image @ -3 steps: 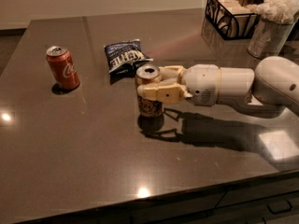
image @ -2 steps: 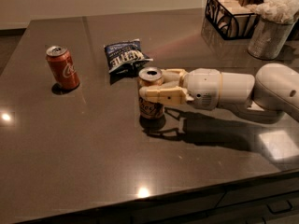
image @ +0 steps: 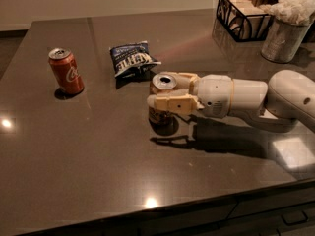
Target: Place orange can upright
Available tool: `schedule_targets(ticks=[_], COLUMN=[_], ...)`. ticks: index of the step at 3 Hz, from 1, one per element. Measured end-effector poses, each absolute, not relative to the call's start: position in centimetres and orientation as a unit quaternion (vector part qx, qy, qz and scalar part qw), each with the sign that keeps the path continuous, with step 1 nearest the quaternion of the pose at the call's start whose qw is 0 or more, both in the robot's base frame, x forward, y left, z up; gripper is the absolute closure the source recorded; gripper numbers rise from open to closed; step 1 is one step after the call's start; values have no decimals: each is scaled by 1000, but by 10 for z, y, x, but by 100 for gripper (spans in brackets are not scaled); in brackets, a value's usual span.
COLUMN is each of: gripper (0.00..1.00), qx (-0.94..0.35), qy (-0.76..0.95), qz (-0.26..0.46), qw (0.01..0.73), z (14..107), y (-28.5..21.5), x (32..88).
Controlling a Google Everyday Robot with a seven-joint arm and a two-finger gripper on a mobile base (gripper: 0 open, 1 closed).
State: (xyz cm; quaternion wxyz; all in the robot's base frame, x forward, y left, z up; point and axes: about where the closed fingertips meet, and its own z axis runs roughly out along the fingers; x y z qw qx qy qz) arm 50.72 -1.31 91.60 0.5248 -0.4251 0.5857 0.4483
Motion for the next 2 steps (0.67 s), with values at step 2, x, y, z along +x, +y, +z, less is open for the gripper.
schedule_targets(ticks=[2], gripper=[0], qx=[-426], qy=[585], qz=[449], qw=[524], z=[916], y=[-12], x=[507])
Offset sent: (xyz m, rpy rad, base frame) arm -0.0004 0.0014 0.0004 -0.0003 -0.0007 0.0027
